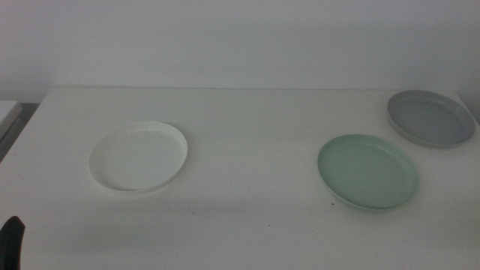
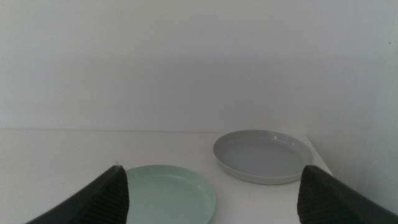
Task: Stack the three bowls on top of each other.
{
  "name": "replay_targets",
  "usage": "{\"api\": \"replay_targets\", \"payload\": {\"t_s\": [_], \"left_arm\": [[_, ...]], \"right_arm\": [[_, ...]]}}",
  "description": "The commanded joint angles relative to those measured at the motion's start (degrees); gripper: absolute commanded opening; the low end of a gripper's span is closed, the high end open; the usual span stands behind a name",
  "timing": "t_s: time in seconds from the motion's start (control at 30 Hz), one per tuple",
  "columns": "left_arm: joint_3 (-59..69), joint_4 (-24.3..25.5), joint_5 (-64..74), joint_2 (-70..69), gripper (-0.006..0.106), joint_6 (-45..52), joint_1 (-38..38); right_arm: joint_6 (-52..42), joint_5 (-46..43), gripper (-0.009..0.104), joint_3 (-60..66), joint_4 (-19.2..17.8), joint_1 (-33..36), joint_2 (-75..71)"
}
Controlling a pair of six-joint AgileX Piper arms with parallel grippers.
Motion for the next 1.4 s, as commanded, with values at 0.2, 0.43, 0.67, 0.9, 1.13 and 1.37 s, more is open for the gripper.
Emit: {"api": "replay_targets", "payload": {"t_s": [0.2,0.43,0.67,0.9,1.13,1.37], "left_arm": [[-0.01,-0.12,-0.62,-0.23,0.094,-0.52,0.15],[-0.01,-0.12,-0.62,-0.23,0.094,-0.52,0.15],[-0.01,-0.12,-0.62,-0.23,0.094,-0.52,0.15],[-0.01,-0.12,-0.62,-0.23,0.094,-0.52,0.15],[-0.01,-0.12,-0.62,-0.23,0.094,-0.52,0.15],[-0.01,-0.12,-0.62,-0.23,0.094,-0.52,0.15]], "right_arm": [[1.19,7.14,0.093,-11.01,-0.55,-0.03,9.58],[4.25,34.56,0.093,-38.22,0.18,-0.03,32.15],[4.69,42.46,0.093,-50.06,1.66,-0.03,42.60],[7.56,43.46,0.093,-50.28,1.41,-0.03,44.16],[13.03,48.43,0.093,-56.75,-2.75,-0.03,59.14],[13.03,52.04,0.093,-66.31,-3.57,-2.07,78.55]]}}
